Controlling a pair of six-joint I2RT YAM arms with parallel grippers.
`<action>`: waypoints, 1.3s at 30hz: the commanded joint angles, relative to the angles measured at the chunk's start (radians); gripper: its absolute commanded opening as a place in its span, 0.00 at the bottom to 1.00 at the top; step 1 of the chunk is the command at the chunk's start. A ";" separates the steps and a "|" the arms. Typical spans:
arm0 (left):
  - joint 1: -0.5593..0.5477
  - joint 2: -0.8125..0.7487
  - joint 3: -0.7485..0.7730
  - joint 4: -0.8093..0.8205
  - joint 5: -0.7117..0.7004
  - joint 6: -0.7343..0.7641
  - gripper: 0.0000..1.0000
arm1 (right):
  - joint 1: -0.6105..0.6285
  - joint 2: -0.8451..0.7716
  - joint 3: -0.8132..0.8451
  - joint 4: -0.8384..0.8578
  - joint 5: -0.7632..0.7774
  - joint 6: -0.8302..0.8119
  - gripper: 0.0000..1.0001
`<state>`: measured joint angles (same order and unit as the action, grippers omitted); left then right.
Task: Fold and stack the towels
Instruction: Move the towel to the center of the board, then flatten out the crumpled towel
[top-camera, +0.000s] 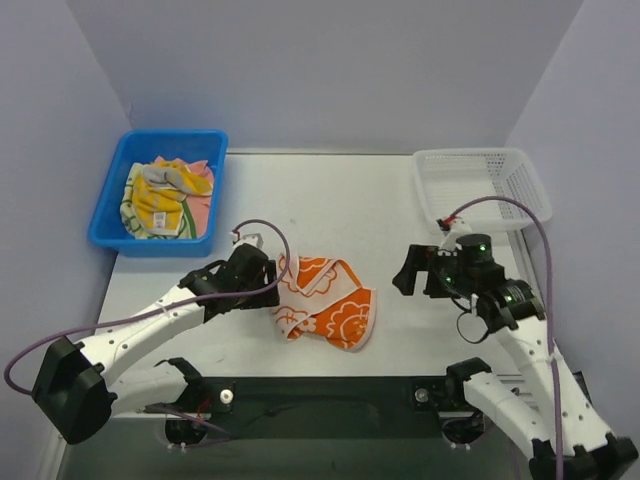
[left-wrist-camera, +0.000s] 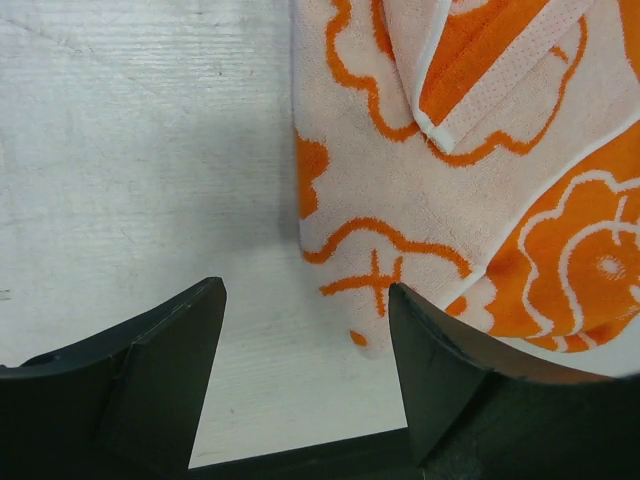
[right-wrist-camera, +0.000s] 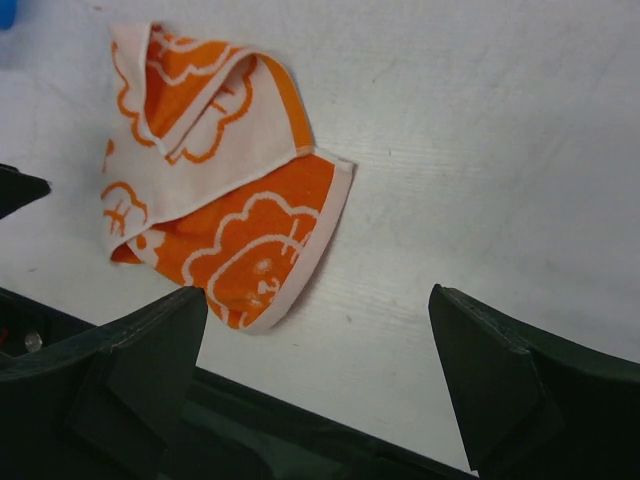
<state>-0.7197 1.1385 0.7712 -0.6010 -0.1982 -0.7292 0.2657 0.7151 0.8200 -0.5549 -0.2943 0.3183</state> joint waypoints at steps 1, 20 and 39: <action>0.000 -0.068 0.007 0.069 -0.030 0.028 0.77 | 0.143 0.163 0.013 0.021 0.082 0.025 0.98; 0.000 0.500 0.315 0.267 -0.056 -0.001 0.59 | 0.294 0.891 0.154 0.391 0.242 0.180 0.48; -0.001 0.445 0.139 0.339 -0.027 -0.105 0.55 | 0.303 1.024 0.131 0.405 0.149 0.200 0.45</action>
<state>-0.7193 1.6398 0.9157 -0.3119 -0.2310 -0.8116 0.5636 1.6993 0.9413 -0.1184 -0.1242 0.5049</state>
